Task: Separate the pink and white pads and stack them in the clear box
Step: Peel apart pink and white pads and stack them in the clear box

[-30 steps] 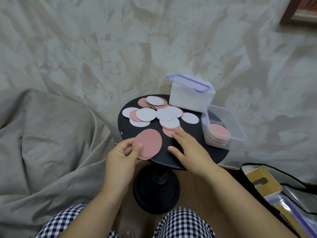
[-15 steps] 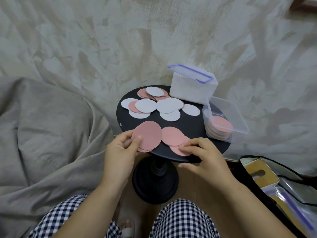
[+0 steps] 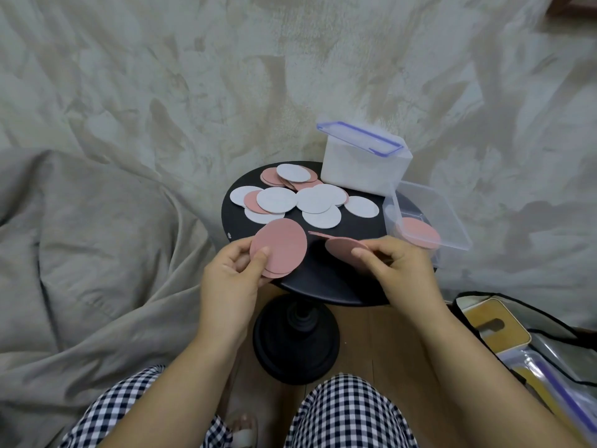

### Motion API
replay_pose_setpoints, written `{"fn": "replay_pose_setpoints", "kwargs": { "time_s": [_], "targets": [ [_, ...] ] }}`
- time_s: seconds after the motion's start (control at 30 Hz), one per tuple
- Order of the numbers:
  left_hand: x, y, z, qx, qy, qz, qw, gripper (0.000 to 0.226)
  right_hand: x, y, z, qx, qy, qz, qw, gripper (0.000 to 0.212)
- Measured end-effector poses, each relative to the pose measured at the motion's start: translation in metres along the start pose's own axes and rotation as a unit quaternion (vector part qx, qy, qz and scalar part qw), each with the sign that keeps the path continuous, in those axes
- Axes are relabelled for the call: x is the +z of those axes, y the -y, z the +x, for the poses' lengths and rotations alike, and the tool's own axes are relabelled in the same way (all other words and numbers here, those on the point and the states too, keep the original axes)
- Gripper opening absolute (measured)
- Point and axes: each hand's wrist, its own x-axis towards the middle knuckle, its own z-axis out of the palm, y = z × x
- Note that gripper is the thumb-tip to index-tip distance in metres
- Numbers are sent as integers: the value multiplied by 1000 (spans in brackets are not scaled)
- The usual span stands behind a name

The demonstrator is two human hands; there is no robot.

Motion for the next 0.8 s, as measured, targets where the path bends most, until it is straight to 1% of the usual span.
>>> {"fn": "replay_pose_setpoints", "kwargs": {
  "time_s": [0.07,0.23,0.33,0.43,0.5,0.6,0.7,0.73,0.8],
  "targets": [
    [4,-2,0,1,3,-9,1000,13,0,4,6,39,4,34,999,14],
    [9,-6,2,-2,14,-23,1000,12,4,12,10,69,15,100,992,9],
    [17,-10,0,-18,65,-35,997,12,10,14,9,95,13,149,984,9],
    [25,-12,-5,-23,128,-29,991,13,16,16,8,94,1,165,982,15],
    [28,-12,-6,-18,160,-15,987,15,20,16,7,93,2,177,980,21],
    [29,-10,-5,2,187,31,982,21,23,14,6,93,4,191,977,28],
    [29,-4,-3,51,189,108,975,34,23,11,1,64,5,151,986,32],
    [30,-2,-3,75,179,138,971,39,24,10,-1,41,-4,131,990,33],
    [31,3,-3,124,159,203,958,43,27,9,-7,-36,-33,64,997,34]
  ]
}}
